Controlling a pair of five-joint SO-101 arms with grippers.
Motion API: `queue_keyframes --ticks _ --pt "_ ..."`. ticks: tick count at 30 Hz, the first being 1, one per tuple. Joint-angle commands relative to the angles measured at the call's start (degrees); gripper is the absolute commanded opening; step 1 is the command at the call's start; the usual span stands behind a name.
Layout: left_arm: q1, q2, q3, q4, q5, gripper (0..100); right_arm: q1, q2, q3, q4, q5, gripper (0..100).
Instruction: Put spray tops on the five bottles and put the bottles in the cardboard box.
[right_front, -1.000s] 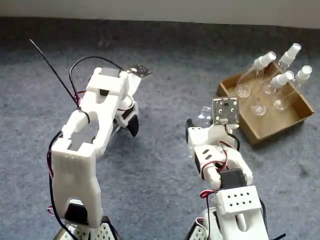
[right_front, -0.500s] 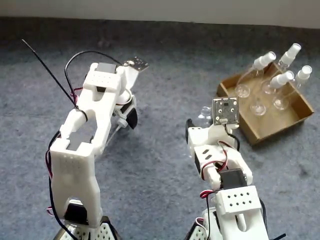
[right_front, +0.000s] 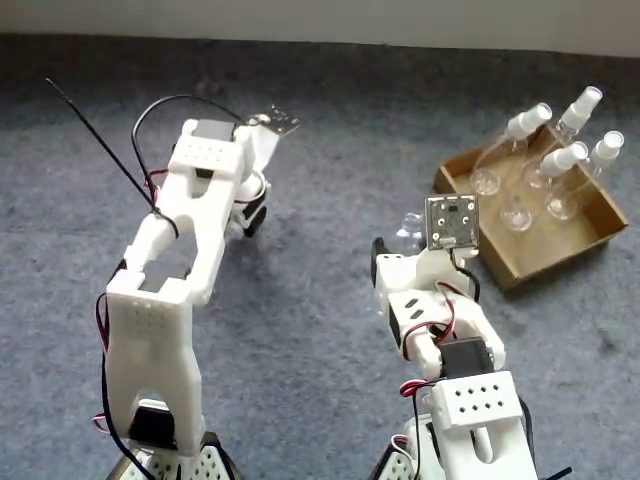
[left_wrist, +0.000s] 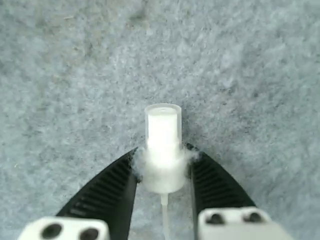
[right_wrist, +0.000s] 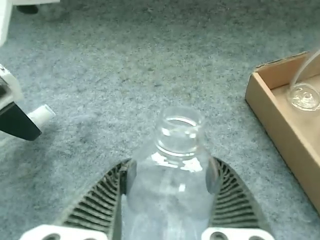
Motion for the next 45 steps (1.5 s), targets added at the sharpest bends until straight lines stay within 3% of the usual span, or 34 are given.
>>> queue_keyframes --ticks 1,10,17,23,31,34,38,45 --pt "0.0 -0.9 -7.7 4.8 -0.5 1 -0.3 -1.1 -0.7 -1.4 -0.5 10.9" --pt "0.6 -1.1 -28.9 18.5 -0.4 0 -1.7 -1.1 -0.7 -2.7 -0.1 10.9" --pt "0.7 -6.0 -40.7 19.0 -0.2 0 -4.1 -1.1 -0.7 -9.2 -0.1 10.9" --pt "1.9 -17.3 -37.6 19.3 0.0 0 -4.1 -1.1 -0.7 -13.7 -0.1 10.8" --pt "10.7 -40.0 -13.1 18.0 -0.2 0 -6.9 -1.1 -1.3 -17.3 0.0 10.8" --pt "11.9 -46.6 -11.3 13.9 0.1 0 -10.3 -1.1 -1.3 -17.3 6.4 10.8" --pt "11.7 -51.6 -10.9 9.7 8.1 0 -13.9 -1.1 -1.3 -17.4 18.5 10.6" --pt "11.8 -55.2 -11.2 5.4 18.2 0 -14.5 -2.2 -0.8 -23.6 19.6 10.6"
